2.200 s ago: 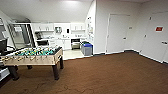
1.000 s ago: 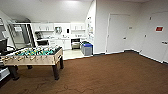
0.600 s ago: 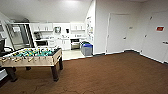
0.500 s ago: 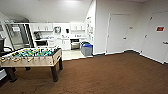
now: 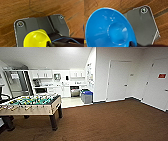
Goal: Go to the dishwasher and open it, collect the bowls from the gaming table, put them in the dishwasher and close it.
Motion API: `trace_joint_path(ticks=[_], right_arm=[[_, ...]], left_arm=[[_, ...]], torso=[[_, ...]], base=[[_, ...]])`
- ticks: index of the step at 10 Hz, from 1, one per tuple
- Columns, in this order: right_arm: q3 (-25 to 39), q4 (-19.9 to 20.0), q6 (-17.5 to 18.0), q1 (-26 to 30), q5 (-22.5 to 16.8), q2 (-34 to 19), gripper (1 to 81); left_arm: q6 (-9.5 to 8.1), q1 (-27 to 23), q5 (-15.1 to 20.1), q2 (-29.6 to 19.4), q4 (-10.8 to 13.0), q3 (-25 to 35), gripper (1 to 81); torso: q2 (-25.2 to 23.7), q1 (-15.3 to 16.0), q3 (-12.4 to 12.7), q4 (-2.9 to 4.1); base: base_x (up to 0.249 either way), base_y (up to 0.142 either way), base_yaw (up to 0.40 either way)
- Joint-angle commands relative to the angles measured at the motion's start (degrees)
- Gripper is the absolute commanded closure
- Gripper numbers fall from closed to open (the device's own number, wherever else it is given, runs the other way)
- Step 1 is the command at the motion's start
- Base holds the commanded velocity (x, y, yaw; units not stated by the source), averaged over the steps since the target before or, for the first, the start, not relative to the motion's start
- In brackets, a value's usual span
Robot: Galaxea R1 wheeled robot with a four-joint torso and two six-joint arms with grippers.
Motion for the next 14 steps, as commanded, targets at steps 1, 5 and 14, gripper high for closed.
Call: trace_joint_path(ticks=[1,5,14], right_arm=[[0.79,-1.56,-0.49,3.04,-1.21,0.44,81.1],[0.61,-1.56,-0.49,3.04,-1.21,0.53,81.1],[0.26,-1.65,-0.49,2.95,-1.21,0.62,81.1]], left_arm=[[0.4,-4.03,2.92,-0.66,0.33,0.62,81.1],[0.4,-4.03,2.83,-0.66,0.33,0.62,81.1],[0.4,-3.59,1.95,-0.57,0.33,0.62,81.1]], torso=[[0.0,0.0,0.0,0.0],[0.0,0.0,0.0,0.0],[0.0,0.0,0.0,0.0]], base=[[0.141,0.0,0.0],[0.141,0.0,0.0],[0.141,0.0,0.0]])
